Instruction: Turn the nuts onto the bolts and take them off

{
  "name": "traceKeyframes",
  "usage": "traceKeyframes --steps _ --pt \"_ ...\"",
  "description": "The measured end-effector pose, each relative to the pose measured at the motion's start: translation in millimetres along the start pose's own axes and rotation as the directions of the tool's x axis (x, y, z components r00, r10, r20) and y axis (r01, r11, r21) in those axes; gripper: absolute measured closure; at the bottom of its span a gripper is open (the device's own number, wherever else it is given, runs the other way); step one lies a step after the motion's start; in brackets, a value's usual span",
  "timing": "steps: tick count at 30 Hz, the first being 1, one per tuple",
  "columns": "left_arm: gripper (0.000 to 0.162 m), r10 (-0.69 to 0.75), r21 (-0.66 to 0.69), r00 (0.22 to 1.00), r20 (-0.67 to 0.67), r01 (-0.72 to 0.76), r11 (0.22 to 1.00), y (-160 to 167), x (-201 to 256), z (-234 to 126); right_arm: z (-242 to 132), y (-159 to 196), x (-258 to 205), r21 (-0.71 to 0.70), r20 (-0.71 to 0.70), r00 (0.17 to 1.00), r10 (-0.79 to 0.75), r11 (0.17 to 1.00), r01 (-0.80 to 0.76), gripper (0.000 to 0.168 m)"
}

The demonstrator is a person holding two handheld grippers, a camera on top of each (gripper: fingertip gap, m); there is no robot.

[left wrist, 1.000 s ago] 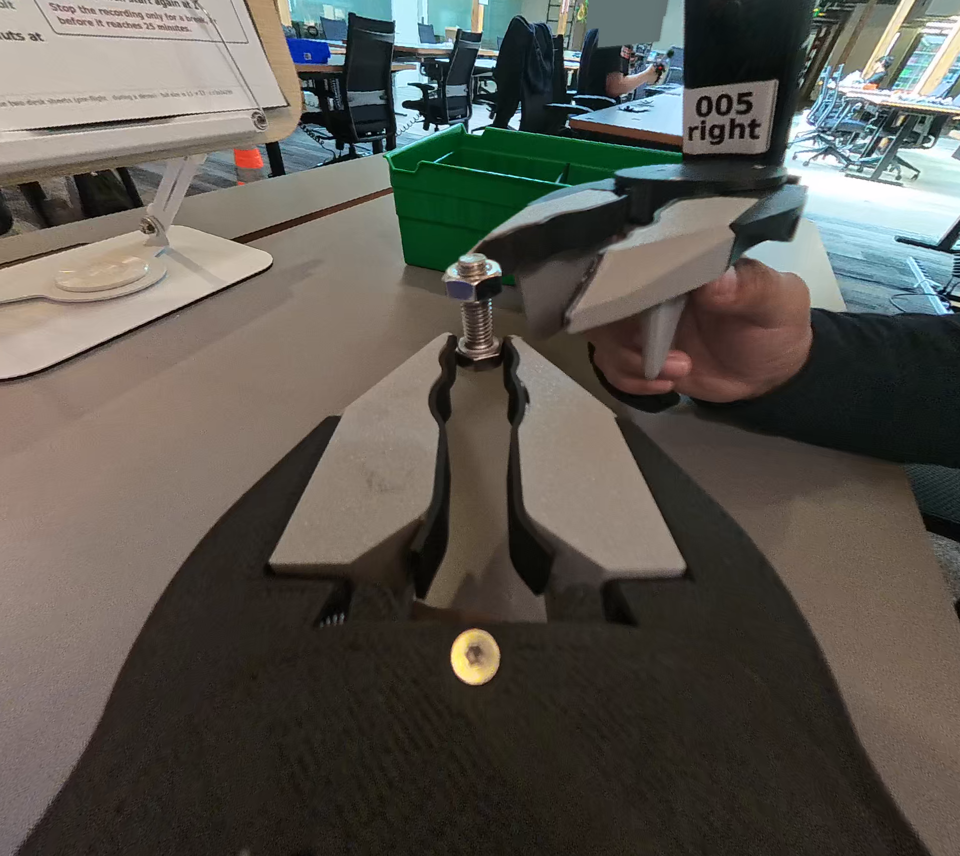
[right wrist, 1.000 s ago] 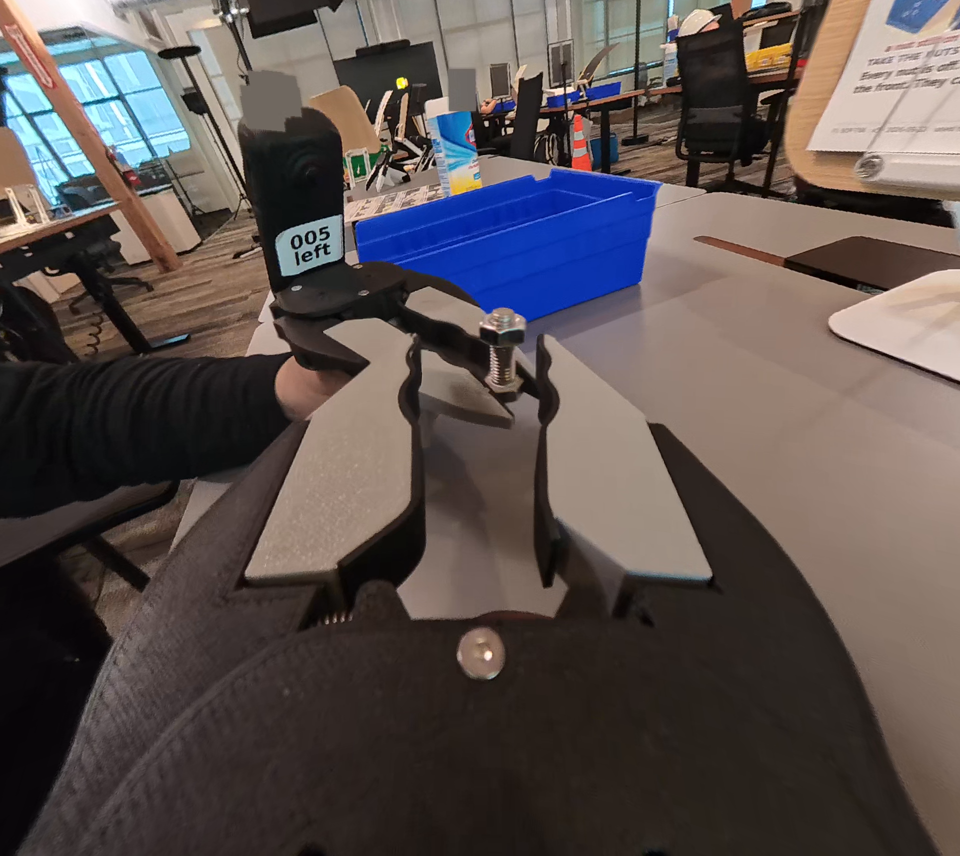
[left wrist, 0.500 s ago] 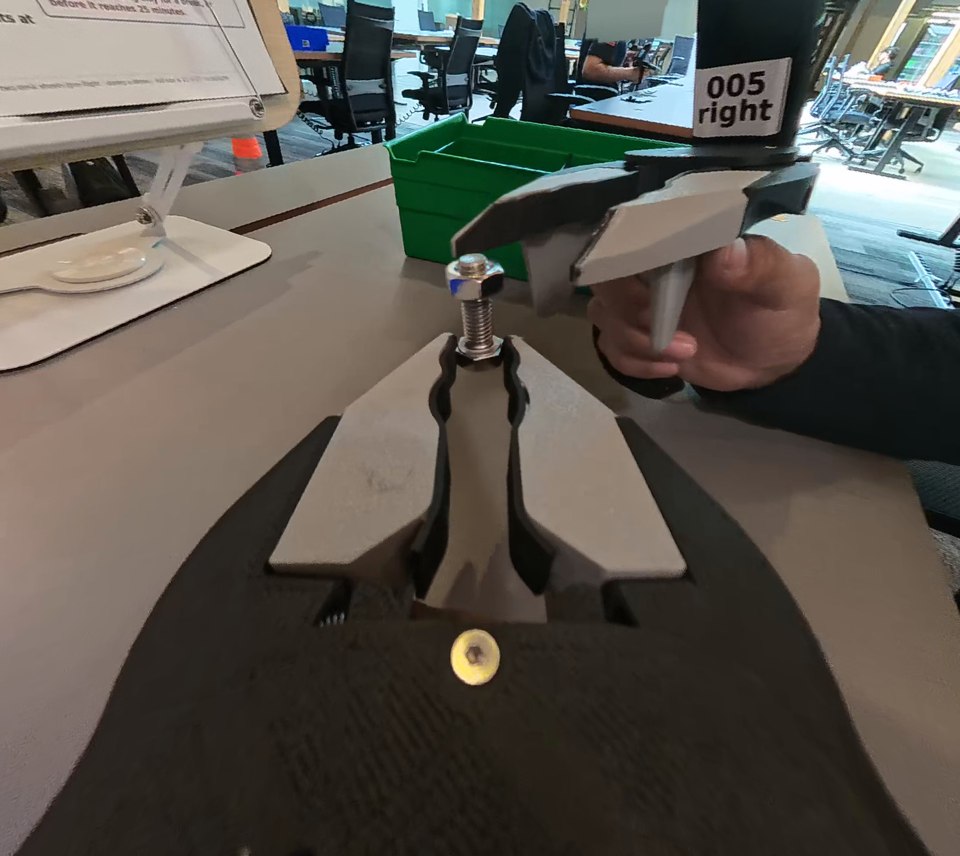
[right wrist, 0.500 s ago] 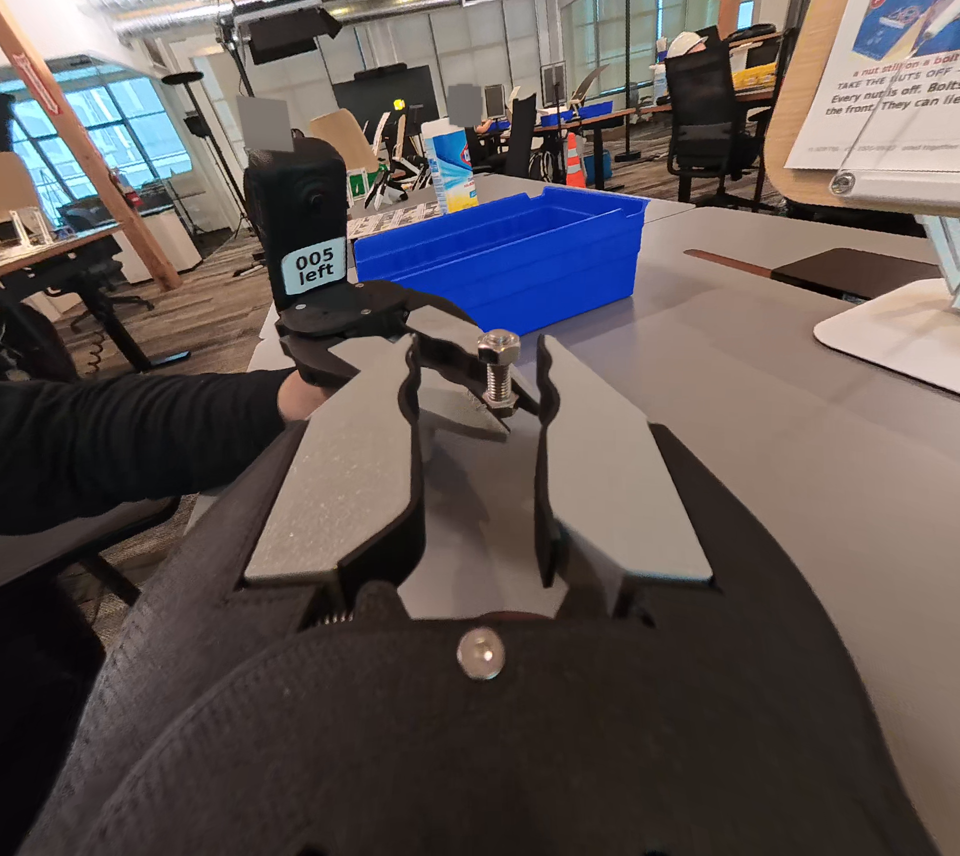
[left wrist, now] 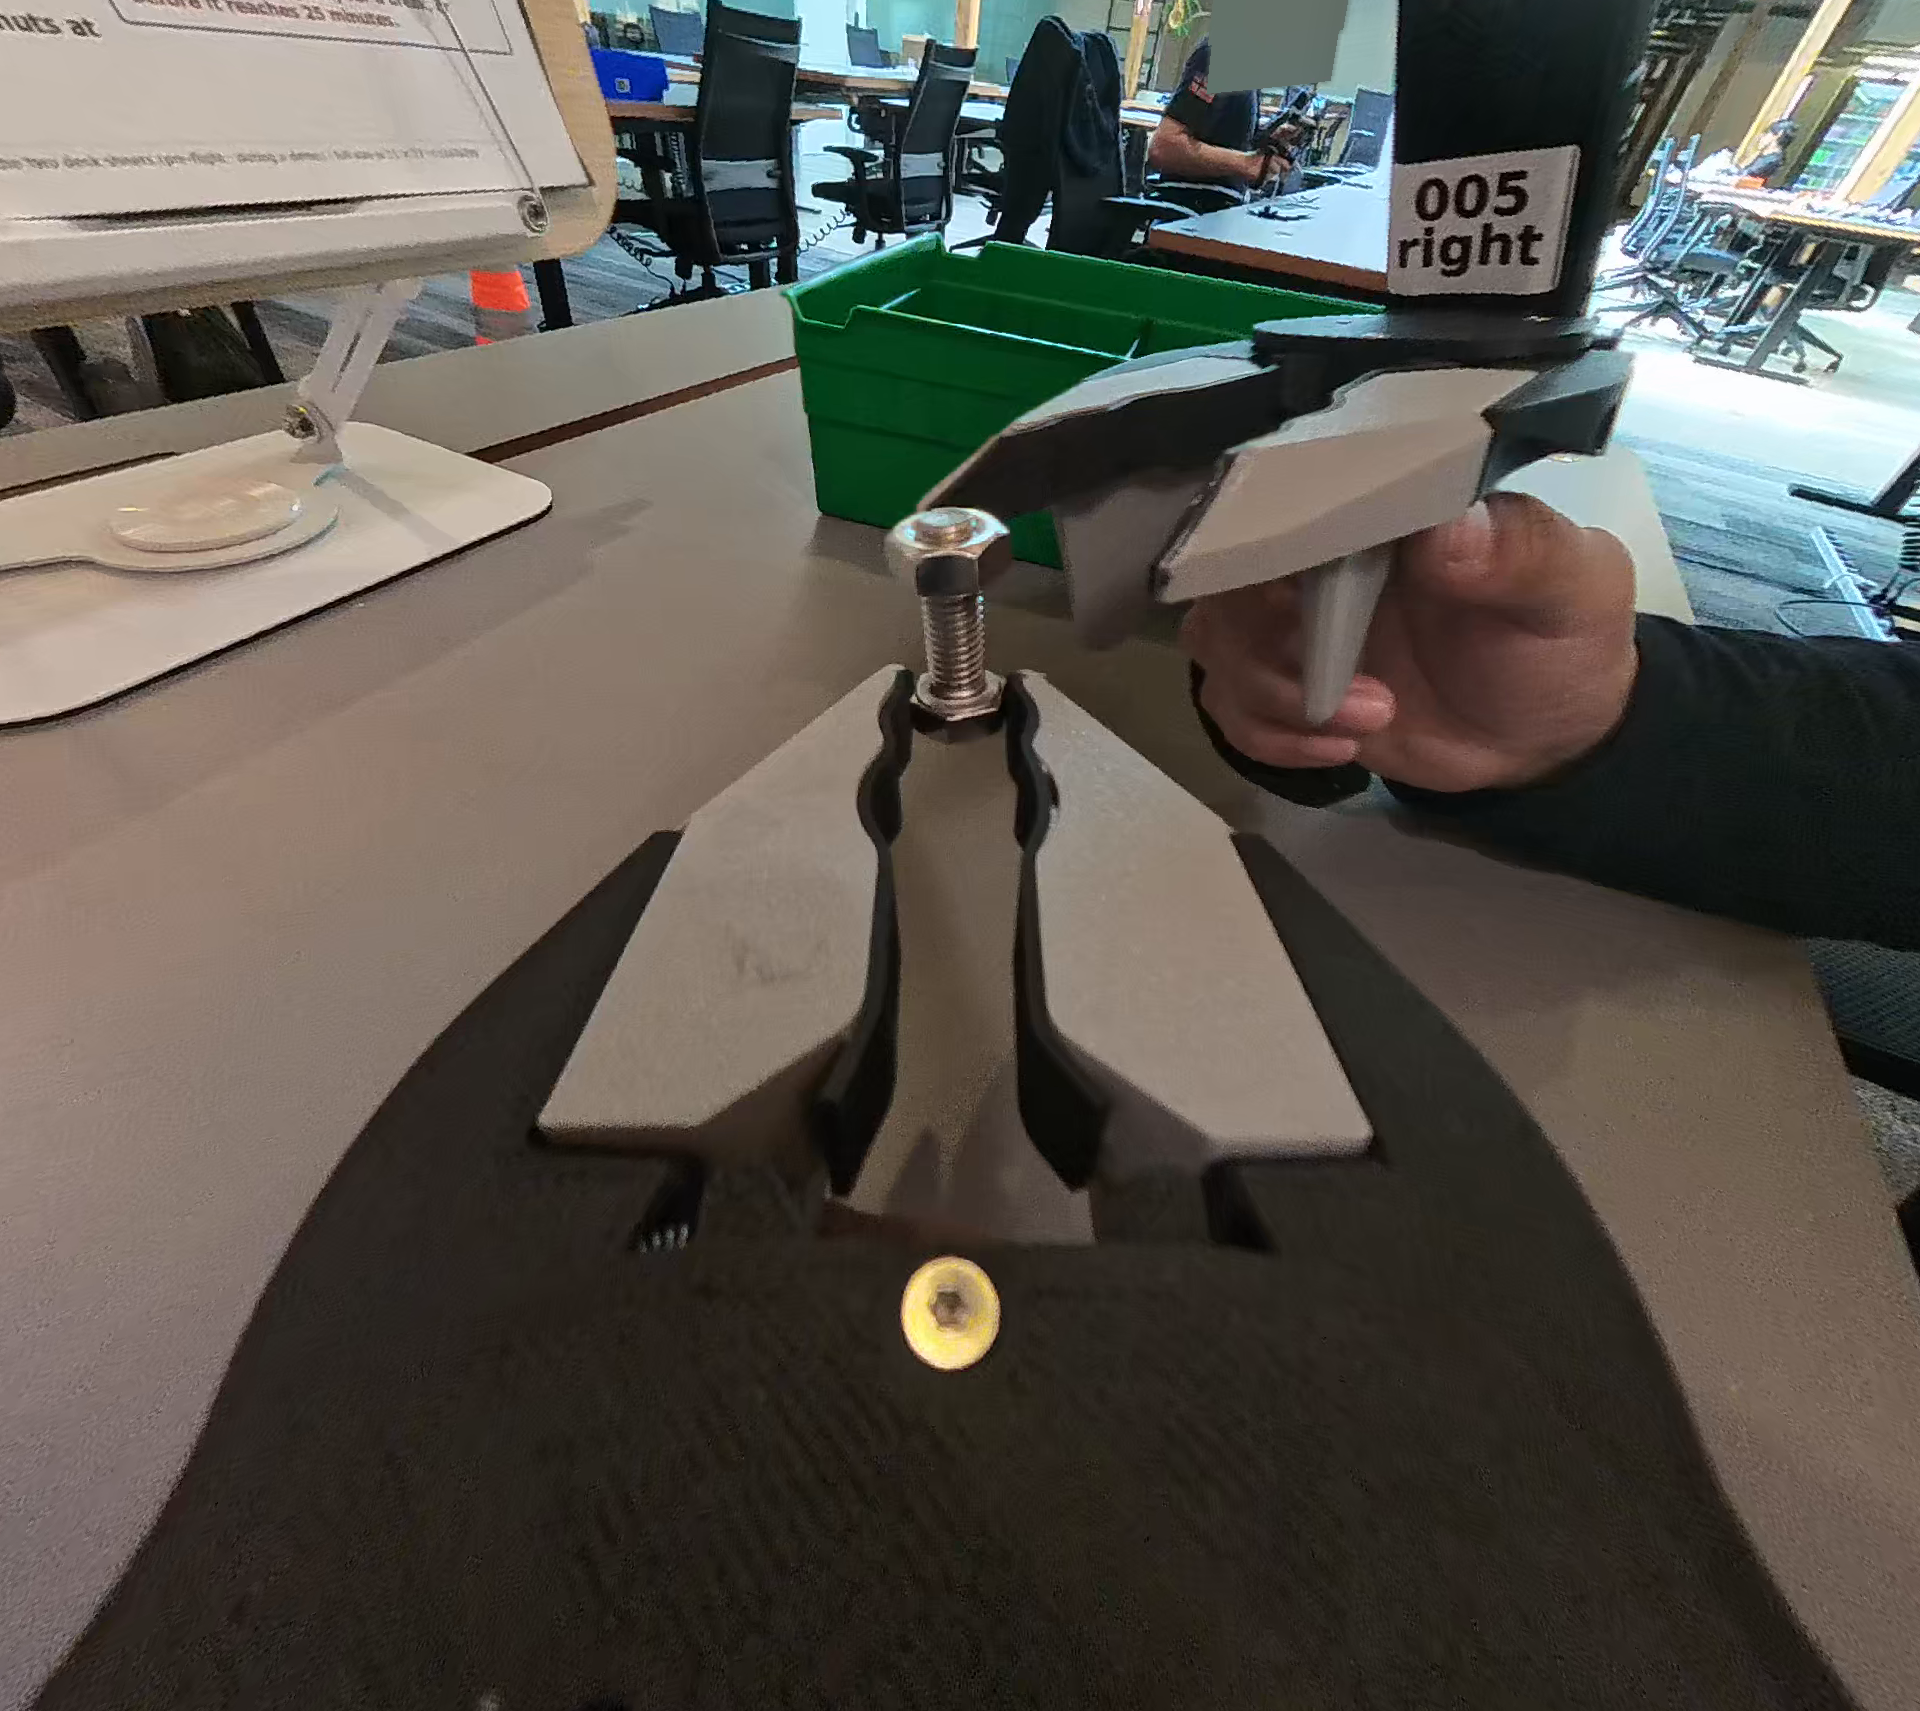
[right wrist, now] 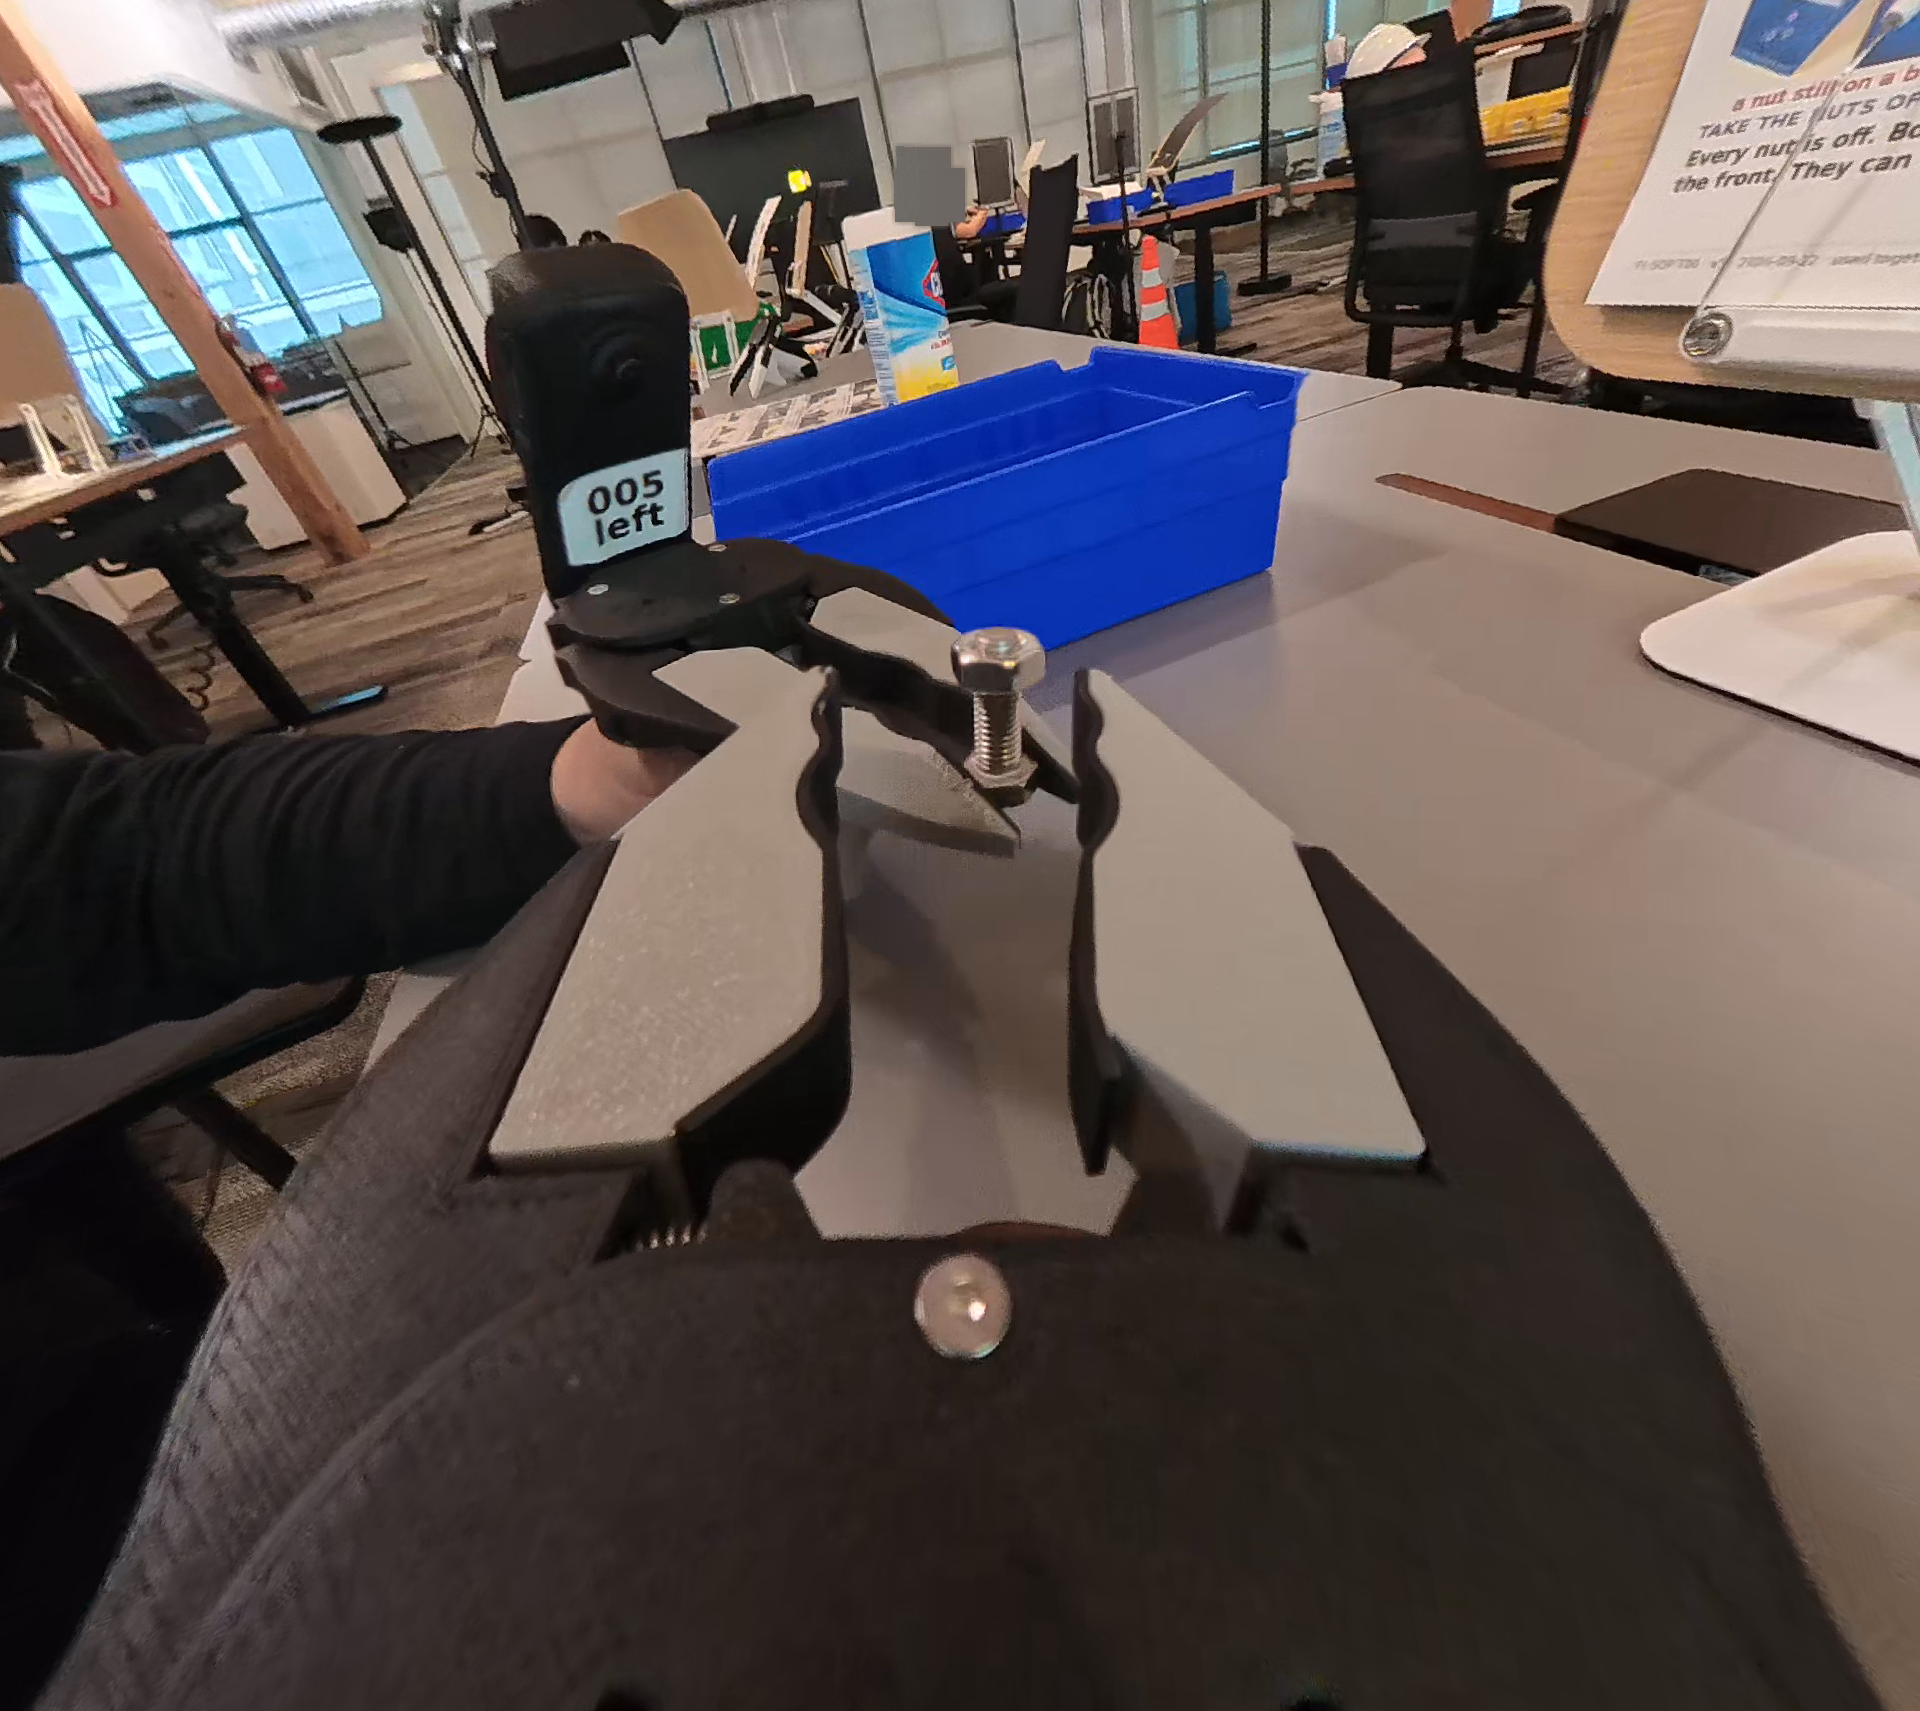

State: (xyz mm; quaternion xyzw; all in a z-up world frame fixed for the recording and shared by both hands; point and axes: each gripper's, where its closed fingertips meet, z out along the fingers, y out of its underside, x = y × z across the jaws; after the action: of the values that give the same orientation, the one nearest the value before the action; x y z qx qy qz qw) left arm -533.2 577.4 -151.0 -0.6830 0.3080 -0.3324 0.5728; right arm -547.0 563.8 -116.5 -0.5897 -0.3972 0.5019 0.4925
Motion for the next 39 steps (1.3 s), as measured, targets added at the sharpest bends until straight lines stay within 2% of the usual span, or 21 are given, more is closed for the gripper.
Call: traceKeyframes --steps 2,5,8,15,18,22,24,28,32,35,39 --pt "0.147 0.004 -0.006 1.0 -0.013 -0.004 1.0 0.7 2.9 0.9 1.6 0.9 -4.1 -0.001 0.019 1.0 0.001 1.0 -0.001 0.129" --pt "0.147 0.046 -0.029 0.998 -0.046 -0.047 0.998 5.4 15.8 6.4 12.7 6.6 -14.2 -0.01 0.048 0.999 0.001 1.0 0.0 0.12" --pt "0.147 0.073 -0.044 0.995 -0.061 -0.076 0.996 9.0 22.7 10.4 18.9 13.2 -15.4 -0.048 0.042 0.999 -0.016 0.999 0.018 0.119" --pt "0.147 -0.002 -0.008 1.0 0.001 0.002 1.0 0.9 -0.8 0.3 -1.1 -1.2 0.9 0.007 -0.004 1.0 0.004 1.0 -0.004 0.126" --pt "0.147 0.025 -0.008 0.999 -0.023 -0.025 1.0 0.9 6.7 2.4 2.6 0.4 -6.1 0.002 0.024 1.0 -0.003 1.0 0.003 0.129" --pt "0.147 0.077 -0.051 0.995 -0.062 -0.08 0.996 11.1 21.7 12.1 19.7 11.9 -19.4 -0.036 0.071 0.997 0.017 0.999 -0.014 0.11" --pt "0.147 0.087 -0.058 0.995 -0.056 -0.09 0.994 12.6 20.7 12.3 20.2 16.3 -15.6 -0.061 0.051 0.999 0.001 0.998 0.002 0.113" --pt "0.147 0.038 -0.024 0.999 0.001 -0.038 0.999 4.3 2.9 4.0 6.7 6.7 -3.1 -0.026 0.008 1.0 0.005 1.0 -0.005 0.117" --pt "0.147 0.012 -0.012 1.0 0.01 -0.012 1.0 1.6 -3.7 -0.3 1.3 2.7 -3.2 -0.012 0.012 1.0 -0.016 1.0 0.016 0.128" --pt "0.147 0.027 -0.028 0.999 -0.026 -0.028 0.999 5.3 8.0 5.1 12.5 6.0 -15.0 -0.01 0.055 0.998 -0.002 1.0 0.003 0.117" --pt "0.147 0.073 -0.059 0.996 -0.05 -0.076 0.995 12.3 18.8 11.6 22.5 17.7 -15.1 -0.071 0.035 0.999 -0.026 0.997 0.029 0.115"
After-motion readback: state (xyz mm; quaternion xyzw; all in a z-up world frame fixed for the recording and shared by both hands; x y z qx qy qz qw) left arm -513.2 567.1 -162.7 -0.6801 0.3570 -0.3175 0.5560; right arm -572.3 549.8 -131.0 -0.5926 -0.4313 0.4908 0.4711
